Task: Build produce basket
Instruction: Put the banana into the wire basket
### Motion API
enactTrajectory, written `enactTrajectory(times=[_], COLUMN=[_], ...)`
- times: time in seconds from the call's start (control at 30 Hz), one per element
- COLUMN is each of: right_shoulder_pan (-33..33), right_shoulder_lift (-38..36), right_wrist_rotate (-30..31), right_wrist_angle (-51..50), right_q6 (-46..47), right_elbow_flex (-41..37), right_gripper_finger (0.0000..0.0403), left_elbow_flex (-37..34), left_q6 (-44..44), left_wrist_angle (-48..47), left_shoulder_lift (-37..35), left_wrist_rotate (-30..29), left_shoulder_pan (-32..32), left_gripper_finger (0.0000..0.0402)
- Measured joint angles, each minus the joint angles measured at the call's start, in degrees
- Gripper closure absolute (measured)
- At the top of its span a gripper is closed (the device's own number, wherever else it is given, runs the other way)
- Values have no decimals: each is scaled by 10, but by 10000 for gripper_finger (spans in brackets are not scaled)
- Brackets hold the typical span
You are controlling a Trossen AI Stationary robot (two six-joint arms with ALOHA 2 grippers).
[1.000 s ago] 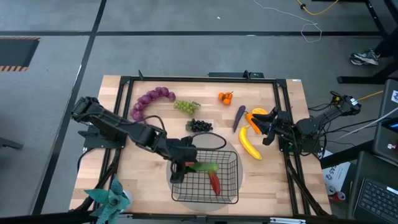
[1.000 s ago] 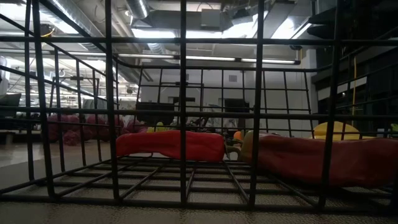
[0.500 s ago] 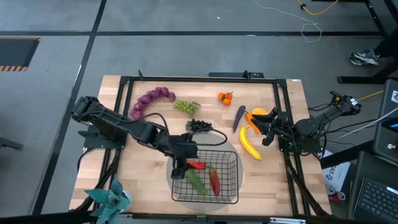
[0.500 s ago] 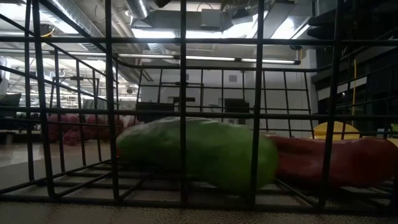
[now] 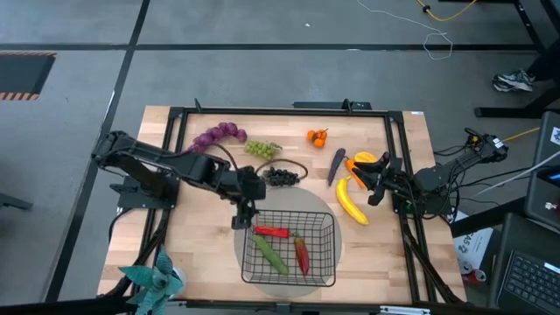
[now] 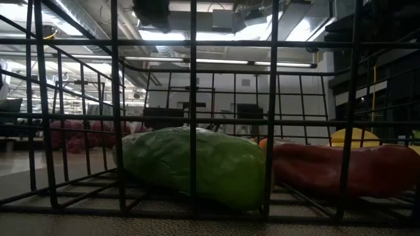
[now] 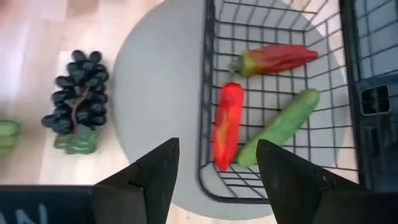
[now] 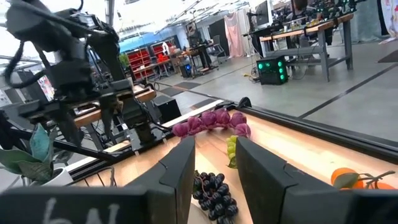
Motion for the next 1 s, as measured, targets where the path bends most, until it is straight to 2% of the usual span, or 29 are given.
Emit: enactTrajectory(times=[0.27, 0.43, 0.53, 0.63, 0.73, 0.83, 0.93, 1.0], right_shoulder_pan=[0, 0, 0, 0, 0, 0, 0, 0], right_shoulder_lift=[-1, 4, 18, 46, 86, 135, 186, 218], right_wrist_rotate=[-1, -64, -76, -72, -72, -96, -159, -213], right_wrist_angle=[1, -5, -70, -186, -328, -492, -642, -702], right_q6=[14, 12, 3, 31, 125, 272, 435, 521], right_elbow_flex=[1, 45, 107, 183, 257, 318, 351, 356], right_gripper_finger=[283, 283, 283, 283, 283, 283, 283, 283], left_elbow_flex=[-162, -271, -319, -362, -408, -451, -480, -493], left_q6=[-50, -41, -30, -29, -30, -34, -51, -64], left_wrist_angle=[69, 128, 169, 211, 252, 292, 342, 367], left_shoulder_lift=[-132, -238, -297, -345, -383, -410, -421, -423], left_wrist_rotate=[-14, -41, -43, -50, -71, -92, -94, -96], left_shoulder_pan=[18, 8, 8, 10, 12, 12, 12, 12], left_gripper_finger=[192, 192, 191, 191, 191, 191, 191, 191])
